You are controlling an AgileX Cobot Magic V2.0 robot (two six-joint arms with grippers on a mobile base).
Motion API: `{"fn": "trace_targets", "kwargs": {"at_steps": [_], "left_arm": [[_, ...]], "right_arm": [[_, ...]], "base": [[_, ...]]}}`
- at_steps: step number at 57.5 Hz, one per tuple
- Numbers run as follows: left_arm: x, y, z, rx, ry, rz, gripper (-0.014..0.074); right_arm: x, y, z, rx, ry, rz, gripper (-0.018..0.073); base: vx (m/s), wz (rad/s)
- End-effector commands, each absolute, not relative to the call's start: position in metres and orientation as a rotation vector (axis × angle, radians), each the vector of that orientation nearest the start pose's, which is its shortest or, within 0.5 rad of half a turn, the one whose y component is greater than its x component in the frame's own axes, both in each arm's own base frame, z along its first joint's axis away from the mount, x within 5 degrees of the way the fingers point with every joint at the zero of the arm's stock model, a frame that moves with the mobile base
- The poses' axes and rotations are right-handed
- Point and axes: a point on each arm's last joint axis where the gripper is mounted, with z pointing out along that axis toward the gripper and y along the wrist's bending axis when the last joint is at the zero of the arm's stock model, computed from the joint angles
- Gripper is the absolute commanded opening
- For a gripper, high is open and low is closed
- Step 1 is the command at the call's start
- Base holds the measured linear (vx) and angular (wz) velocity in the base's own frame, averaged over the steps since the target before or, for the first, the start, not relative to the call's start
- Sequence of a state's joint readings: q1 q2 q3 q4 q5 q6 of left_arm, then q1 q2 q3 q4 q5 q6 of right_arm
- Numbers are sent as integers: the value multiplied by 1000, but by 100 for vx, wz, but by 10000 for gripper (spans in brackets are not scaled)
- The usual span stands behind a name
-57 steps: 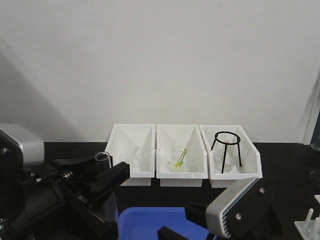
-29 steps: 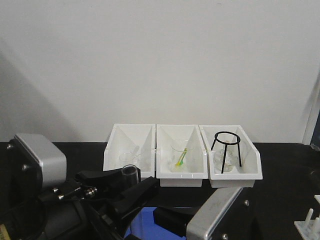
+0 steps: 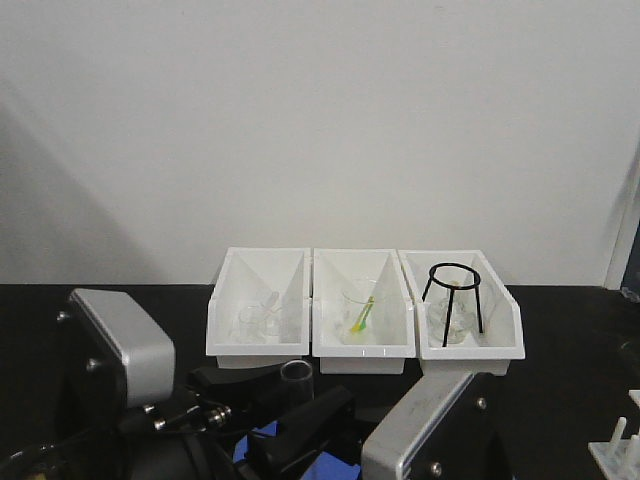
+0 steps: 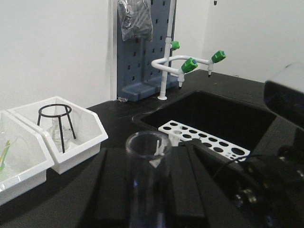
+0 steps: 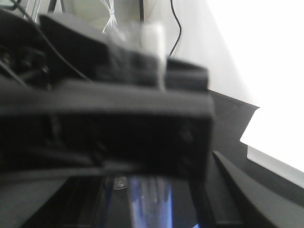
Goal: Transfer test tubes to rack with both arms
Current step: 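Grasp the tube with the right gripper and release the left gripper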
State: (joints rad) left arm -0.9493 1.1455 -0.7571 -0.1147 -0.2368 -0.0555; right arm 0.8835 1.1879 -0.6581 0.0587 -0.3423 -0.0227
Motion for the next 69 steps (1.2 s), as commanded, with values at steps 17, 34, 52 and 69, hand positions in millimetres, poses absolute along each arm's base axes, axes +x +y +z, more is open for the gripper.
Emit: {"fn": "trace_targets", "kwargs": {"at_steps": [17,34,52,69], "left_arm": [[149,-207,359,574,1466,-873,-20],[149,-207,358,574,1467,-872,-20],[149,-207,358,574,1471,-873,-20],[149,-207,355,598,1503,-858,65]], "right_arm": [[164,197,330,-625,1407,707,381],[164,197,330,-625,1407,707,235],[164,197,330,-629,1404,702,-13],[164,197,330,-636,1399,693,-8]], "base": [[0,0],[0,0],[0,0],[0,0]]}}
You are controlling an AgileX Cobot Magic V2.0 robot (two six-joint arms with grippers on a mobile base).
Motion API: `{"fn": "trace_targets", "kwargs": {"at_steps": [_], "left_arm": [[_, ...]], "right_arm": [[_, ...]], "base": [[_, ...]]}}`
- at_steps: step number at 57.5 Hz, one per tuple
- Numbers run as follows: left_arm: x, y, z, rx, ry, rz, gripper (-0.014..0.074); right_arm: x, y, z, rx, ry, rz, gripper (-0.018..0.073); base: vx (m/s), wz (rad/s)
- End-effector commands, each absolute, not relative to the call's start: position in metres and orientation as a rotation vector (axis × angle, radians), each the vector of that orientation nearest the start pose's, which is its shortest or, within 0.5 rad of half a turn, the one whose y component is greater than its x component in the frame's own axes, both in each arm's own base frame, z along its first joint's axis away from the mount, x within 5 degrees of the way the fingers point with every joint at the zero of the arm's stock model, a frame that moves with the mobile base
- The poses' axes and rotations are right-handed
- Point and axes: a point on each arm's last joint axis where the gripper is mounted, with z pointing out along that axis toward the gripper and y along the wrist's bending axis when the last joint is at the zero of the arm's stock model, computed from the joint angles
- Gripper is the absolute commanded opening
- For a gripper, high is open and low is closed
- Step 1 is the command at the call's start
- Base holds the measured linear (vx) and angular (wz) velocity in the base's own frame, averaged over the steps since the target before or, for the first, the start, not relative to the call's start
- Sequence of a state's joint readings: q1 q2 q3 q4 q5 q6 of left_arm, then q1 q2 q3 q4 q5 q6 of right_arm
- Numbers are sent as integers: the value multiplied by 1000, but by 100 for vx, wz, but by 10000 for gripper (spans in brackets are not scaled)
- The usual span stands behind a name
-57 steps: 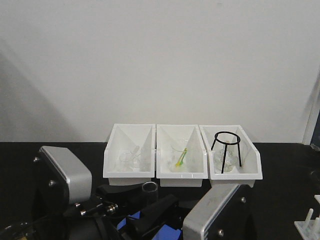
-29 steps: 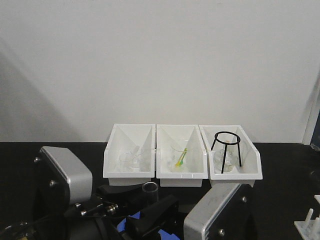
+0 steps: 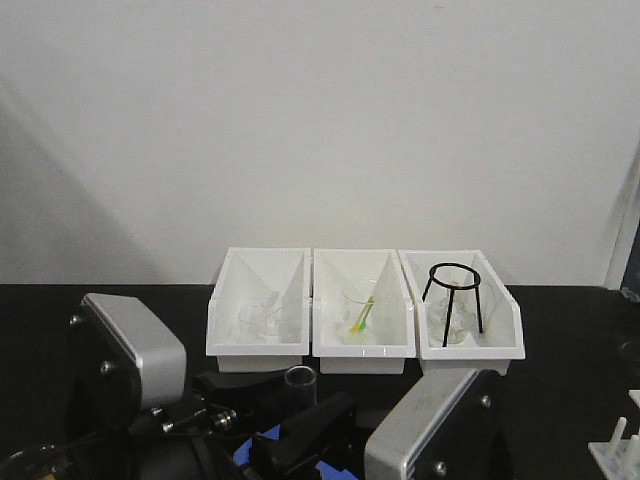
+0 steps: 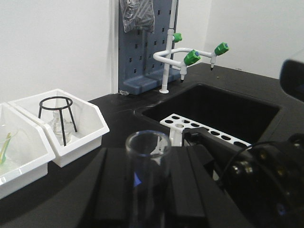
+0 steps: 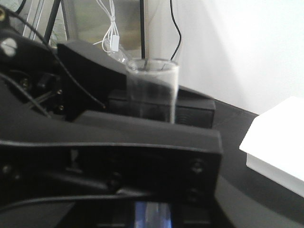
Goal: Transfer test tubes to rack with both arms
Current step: 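Grasp the tube with the right gripper and release the left gripper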
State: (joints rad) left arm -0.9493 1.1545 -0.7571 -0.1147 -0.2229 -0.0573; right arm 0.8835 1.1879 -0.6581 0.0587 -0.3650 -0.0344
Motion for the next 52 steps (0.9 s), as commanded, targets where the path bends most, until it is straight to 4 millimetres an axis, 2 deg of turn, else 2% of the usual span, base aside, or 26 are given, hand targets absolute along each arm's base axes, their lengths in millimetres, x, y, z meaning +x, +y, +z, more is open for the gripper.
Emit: {"fn": "trace_targets", "kwargs": {"at_steps": [1,20,31,52], "left_arm": [[149,-207,355,600,1502,-856,77],[149,-207,355,598,1495,-856,413],[145,-199,368,569,1423,-871,426],[120,-164,406,523,1242,-883,426]], "right_arm": [[164,197,330,-636,1399,693,-8],[164,197,330,-637,1402,693,-9],[164,197,330,-637,1402,693,-9],[164,197,330,-637,1402,693,-9]], "base": [[0,0],[0,0],[0,0],[0,0]]}}
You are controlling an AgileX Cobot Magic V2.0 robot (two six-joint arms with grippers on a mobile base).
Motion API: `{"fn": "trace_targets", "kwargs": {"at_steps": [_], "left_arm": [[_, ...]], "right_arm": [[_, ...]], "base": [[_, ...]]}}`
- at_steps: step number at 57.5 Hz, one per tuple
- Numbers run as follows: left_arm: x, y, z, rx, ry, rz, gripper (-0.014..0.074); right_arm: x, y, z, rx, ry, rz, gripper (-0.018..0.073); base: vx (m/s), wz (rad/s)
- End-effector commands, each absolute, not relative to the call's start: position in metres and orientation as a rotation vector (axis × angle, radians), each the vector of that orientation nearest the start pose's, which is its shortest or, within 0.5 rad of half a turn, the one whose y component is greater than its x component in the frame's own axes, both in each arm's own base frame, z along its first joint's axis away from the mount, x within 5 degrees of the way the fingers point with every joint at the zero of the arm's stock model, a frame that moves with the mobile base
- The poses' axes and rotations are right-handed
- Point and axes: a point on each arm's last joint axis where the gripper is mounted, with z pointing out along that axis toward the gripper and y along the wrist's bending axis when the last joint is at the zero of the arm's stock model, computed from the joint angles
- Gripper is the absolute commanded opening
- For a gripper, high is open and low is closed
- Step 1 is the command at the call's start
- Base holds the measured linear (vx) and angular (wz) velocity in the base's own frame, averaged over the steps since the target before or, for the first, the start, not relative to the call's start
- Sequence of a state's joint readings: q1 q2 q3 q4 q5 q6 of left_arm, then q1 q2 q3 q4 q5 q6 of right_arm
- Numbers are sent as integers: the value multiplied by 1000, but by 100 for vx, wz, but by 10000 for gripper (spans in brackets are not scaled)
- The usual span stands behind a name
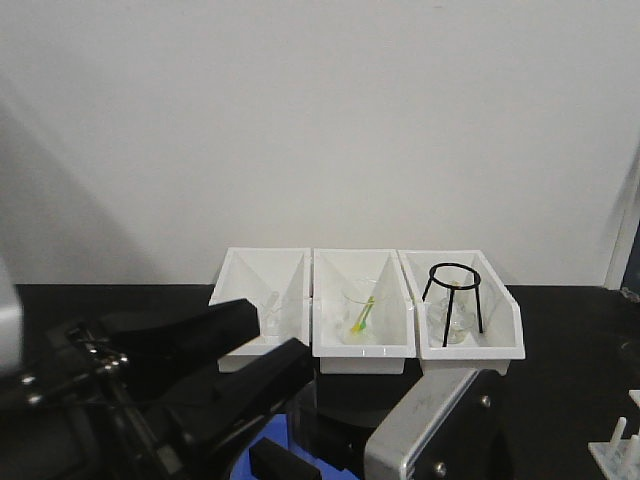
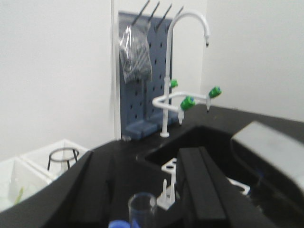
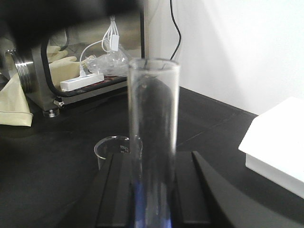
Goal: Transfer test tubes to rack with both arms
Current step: 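Grasp the tube with the right gripper and release the left gripper, then carry the tube with the right gripper above the white rack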
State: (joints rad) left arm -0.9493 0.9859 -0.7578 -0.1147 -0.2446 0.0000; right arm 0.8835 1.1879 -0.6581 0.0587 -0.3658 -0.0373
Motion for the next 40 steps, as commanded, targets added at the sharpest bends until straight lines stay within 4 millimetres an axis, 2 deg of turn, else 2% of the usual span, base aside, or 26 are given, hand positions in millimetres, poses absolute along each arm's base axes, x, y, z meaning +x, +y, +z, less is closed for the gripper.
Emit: {"fn": "trace_targets", "kwargs": {"at_steps": [1,11,18,30,40], "left_arm": [[119,-162,407,524,1234,-880,426],[108,-147,419,518,1165,-864,426],[104,-142,420,527,1174,-863,426],[104,-143,416,576,1215,-828,426],[104,-143,415,579,1219,-827,426]], "right_arm": [[164,197,330,-637,1402,693,-9],[165,196,331,-626,1398,693,-8],[175,187,332,-580,1395,653,-7],[206,153,332,-459,1426,505,-7],[228,117,332,-345,1447,364,-7]], "base": [[0,0],[0,0],[0,0],[0,0],[0,0]]}}
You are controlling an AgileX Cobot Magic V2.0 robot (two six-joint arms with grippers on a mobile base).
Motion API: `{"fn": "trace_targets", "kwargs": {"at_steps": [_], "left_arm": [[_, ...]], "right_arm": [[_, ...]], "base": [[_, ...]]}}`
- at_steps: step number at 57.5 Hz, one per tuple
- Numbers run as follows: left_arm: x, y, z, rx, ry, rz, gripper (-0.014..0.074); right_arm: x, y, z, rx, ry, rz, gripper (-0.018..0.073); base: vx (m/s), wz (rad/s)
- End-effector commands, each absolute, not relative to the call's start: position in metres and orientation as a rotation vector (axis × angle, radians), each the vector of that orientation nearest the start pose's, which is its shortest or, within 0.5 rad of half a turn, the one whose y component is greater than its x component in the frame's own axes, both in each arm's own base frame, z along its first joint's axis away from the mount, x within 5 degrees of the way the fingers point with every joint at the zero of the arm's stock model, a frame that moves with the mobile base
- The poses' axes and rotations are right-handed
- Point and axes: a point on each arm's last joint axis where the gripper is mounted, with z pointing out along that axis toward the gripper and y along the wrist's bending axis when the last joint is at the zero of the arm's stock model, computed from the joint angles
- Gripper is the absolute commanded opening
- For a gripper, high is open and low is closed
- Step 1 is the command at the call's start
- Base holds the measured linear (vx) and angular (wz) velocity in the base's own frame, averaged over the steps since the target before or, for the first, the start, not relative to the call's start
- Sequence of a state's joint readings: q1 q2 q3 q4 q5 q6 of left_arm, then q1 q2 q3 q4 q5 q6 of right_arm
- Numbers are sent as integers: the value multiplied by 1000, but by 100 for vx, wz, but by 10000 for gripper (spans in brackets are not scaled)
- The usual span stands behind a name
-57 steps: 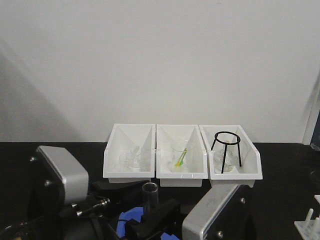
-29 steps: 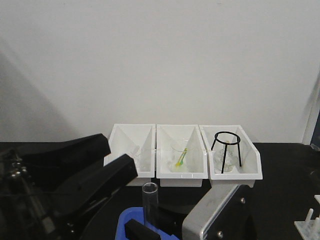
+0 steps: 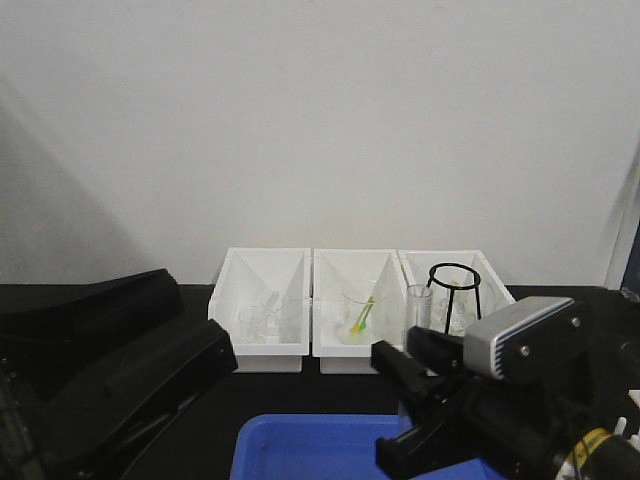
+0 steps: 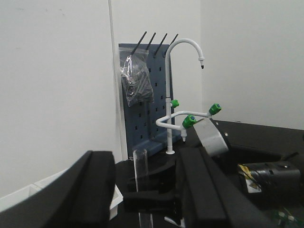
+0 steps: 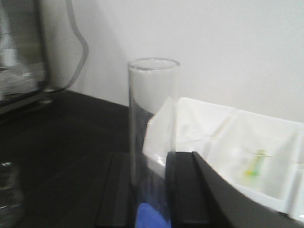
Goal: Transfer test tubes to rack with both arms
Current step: 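Carry the tube with the right gripper above the white rack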
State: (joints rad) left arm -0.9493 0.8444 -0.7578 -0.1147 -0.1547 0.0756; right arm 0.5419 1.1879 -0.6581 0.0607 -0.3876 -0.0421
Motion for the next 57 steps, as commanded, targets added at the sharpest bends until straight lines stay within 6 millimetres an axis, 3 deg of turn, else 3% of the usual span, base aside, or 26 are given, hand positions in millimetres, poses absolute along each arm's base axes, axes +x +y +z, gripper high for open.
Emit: {"fn": "trace_targets", "kwargs": {"at_steps": [1,22,44,57], "left_arm": [[104,-143,415,579,1220,-827,426],[104,-145,407,662,1278,-767,426],[104,-146,401,689,1322,-759,426],[104,-146,401,689,1323,-759,426]], "right_arm": [[229,114,332,-338,1448,351,-7],[253,36,332,-108,1470,87,-7],[255,16,334,-42,1447,25,-6],[255,-12,336,83,1427,-17,-6]], "base": [[0,0],[0,0],[0,0],[0,0]]}}
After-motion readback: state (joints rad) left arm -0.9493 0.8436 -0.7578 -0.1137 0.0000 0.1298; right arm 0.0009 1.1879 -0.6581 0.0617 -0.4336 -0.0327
